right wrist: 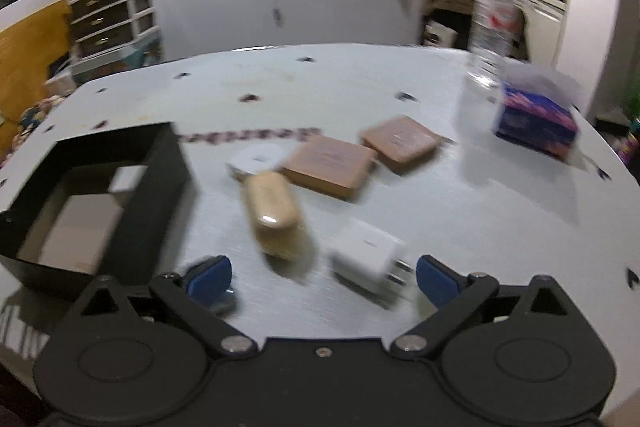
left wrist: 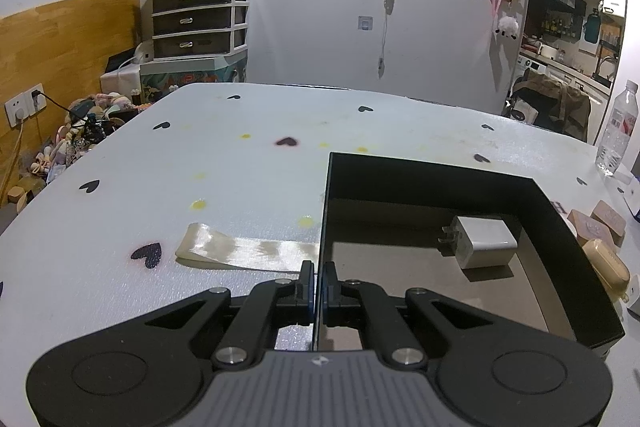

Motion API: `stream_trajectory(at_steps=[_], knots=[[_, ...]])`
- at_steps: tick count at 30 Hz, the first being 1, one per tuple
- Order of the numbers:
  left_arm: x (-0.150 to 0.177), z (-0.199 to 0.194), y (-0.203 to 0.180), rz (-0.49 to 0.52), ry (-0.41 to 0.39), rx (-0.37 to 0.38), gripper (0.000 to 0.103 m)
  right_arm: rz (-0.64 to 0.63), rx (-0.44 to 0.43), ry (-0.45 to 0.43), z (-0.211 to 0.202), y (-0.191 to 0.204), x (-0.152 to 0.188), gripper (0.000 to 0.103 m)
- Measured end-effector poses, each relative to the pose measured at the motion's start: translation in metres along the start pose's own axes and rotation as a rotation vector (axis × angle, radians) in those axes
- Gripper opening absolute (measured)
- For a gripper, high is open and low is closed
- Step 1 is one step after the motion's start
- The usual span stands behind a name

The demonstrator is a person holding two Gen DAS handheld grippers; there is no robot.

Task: Organize rigid objects
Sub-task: 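Move the right gripper to the white round suction-cup item and grasp it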

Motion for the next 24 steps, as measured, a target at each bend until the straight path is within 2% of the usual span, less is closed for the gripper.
stream_trajectory(at_steps=[3,5,11,18,21,24], knots=[[0.001,0.0,0.0,-0.003,0.0,0.0,0.003,0.048,0.011,0.0,-0.002,-0.024,0.008,0.094],[0.001,0.0,0.001,-0.004,0.001,-0.001,0.003,0.074,0.003,-0.014,-0.006,-0.035,0.012,0.083],[0.001,0.0,0.0,-0.006,0.003,-0.003,0.003,0.115,-0.008,-0.038,-0.015,-0.058,0.016,0.067],[0.003,0.002,0.001,-0.01,0.011,0.001,0.003,0.173,-0.06,-0.095,-0.035,-0.078,0.011,0.063],[0.003,0.003,0.001,-0.012,0.013,0.002,0.003,0.187,-0.038,-0.121,-0.04,-0.088,0.006,0.062],[0.004,0.004,0.001,-0.013,0.017,0.003,0.003,0.184,-0.012,-0.121,-0.033,-0.097,-0.004,0.056]])
Point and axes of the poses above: each gripper's, at about its wrist camera, not at the fingertips, and z roughly the way its jaws point, y to its left, x to its underside, the point moved 4 cm from there along z, roughly the way its jaws point, and after that the axes turned 4 degrees about y, right-handed, at the moved point
